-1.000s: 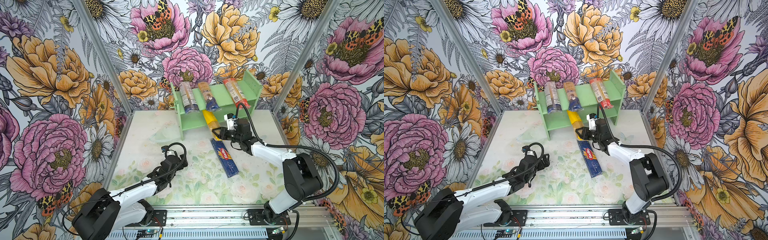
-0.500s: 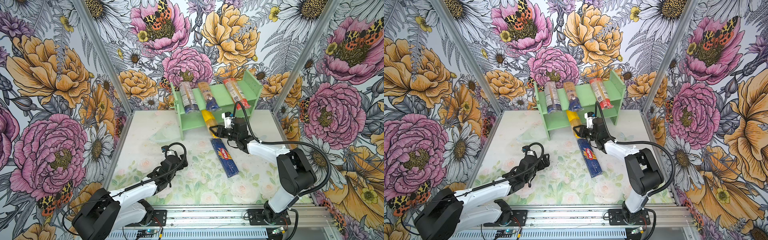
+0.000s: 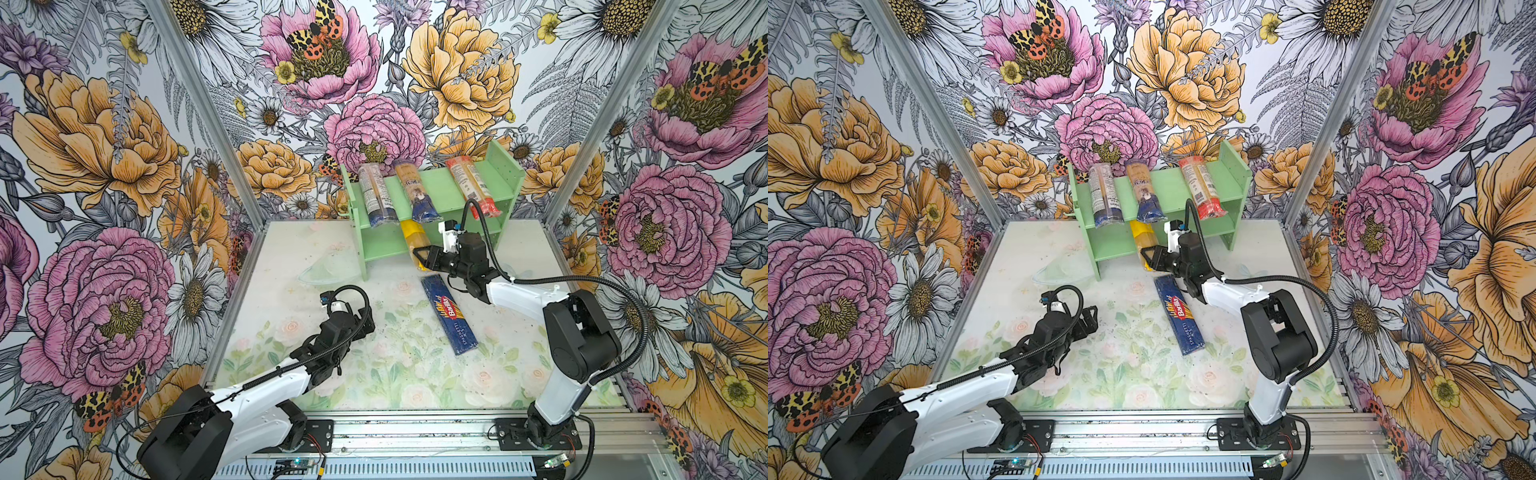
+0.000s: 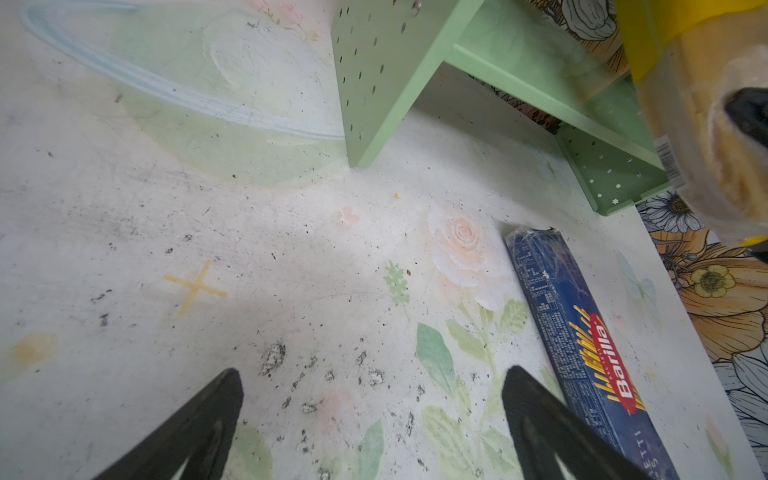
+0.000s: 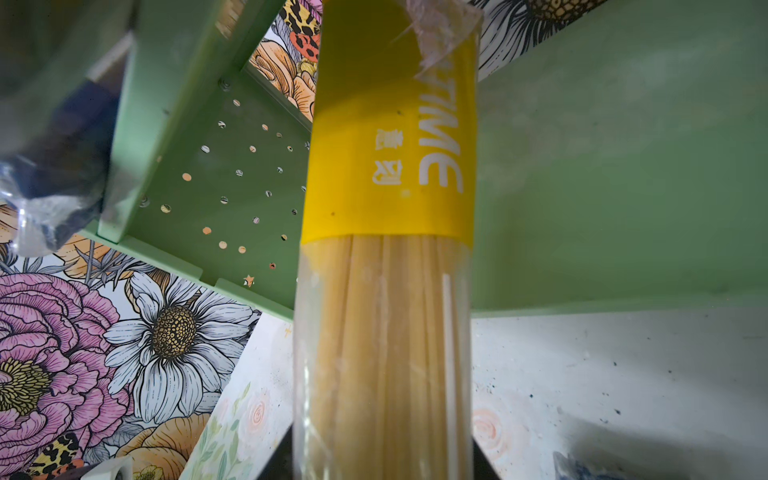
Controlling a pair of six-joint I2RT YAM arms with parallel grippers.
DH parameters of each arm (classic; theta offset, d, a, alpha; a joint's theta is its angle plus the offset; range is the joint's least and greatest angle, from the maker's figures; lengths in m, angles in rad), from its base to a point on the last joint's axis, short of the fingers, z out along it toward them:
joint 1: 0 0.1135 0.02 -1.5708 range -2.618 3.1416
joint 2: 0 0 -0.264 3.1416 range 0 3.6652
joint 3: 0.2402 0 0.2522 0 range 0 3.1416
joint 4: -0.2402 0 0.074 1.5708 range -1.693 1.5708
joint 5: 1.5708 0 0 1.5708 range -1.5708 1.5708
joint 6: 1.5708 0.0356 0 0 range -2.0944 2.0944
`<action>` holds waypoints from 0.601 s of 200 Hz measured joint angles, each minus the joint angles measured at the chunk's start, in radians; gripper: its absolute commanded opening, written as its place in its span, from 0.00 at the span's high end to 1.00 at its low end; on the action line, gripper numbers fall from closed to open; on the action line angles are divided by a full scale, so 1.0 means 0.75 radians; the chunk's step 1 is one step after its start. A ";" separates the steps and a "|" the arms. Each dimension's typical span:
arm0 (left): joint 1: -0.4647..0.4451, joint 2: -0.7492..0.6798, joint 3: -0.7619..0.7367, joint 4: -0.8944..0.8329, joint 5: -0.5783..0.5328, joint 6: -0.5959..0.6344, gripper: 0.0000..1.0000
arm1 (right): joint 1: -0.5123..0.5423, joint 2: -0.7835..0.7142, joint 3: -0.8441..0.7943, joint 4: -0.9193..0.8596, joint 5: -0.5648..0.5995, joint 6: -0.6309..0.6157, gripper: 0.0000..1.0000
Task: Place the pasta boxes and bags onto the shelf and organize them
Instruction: 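Lower the yellow bag into the shelf's lower tier with the right gripper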
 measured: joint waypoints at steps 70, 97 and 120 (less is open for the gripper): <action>0.006 0.000 -0.015 0.027 0.016 0.005 0.01 | 0.046 0.045 0.026 0.013 0.068 0.009 1.00; 0.006 0.000 -0.015 0.028 0.025 0.007 0.01 | 0.061 0.067 0.042 0.013 0.091 0.016 1.00; 0.007 0.000 -0.022 0.033 0.026 0.011 0.01 | 0.067 0.069 0.047 0.013 0.107 0.018 1.00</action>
